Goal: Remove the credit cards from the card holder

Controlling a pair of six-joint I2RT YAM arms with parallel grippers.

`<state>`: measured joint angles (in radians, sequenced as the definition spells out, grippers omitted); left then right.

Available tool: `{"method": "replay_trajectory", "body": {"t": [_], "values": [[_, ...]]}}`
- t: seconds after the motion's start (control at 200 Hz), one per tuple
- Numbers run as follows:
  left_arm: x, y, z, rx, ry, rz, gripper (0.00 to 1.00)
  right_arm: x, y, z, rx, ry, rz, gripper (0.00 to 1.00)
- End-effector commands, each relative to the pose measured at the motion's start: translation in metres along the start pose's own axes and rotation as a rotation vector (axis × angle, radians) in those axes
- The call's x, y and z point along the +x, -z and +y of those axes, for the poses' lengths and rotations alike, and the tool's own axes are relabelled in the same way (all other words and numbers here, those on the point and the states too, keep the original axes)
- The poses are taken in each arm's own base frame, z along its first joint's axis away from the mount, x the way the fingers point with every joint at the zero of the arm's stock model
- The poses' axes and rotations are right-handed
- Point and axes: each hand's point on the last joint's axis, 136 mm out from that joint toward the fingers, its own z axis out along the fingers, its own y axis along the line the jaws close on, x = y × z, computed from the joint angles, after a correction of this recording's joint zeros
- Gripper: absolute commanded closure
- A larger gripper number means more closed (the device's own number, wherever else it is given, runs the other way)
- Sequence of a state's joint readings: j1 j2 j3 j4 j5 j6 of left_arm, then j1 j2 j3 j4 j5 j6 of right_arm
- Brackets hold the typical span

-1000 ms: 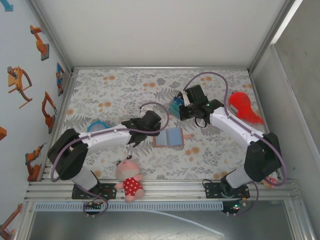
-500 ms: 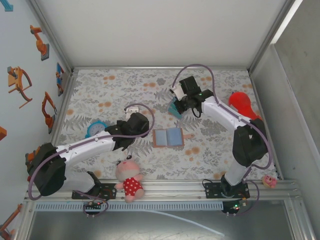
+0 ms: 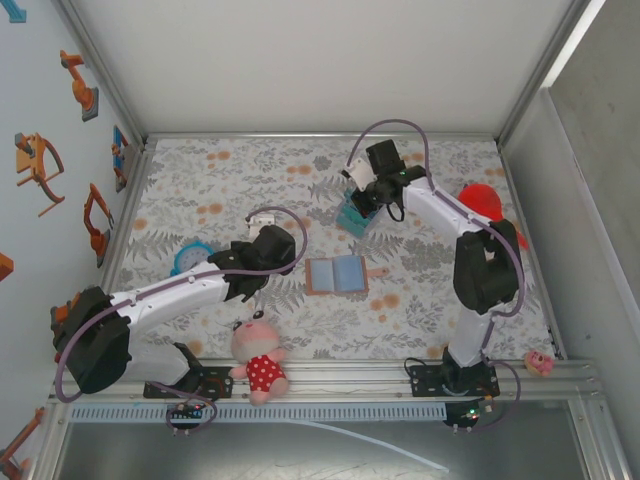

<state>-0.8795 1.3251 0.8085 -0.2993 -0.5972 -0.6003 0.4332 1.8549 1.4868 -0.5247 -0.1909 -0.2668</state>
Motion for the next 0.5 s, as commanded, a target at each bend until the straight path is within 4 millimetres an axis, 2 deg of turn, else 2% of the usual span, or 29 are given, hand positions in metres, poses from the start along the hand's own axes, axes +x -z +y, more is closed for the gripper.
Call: {"method": "replay_trajectory", "body": {"t": [0.0, 0.496], "values": [[-0.003, 0.003, 0.011, -0.031, 0.024, -0.010, 0.03, -0.005, -0.003, 0.005, -0.050, 0.024, 0.002, 1.00], [0.000, 0.000, 0.013, -0.046, 0.021, 0.005, 0.03, 0.016, -0.027, 0.003, -0.079, 0.028, 0.105, 1.00]]}}
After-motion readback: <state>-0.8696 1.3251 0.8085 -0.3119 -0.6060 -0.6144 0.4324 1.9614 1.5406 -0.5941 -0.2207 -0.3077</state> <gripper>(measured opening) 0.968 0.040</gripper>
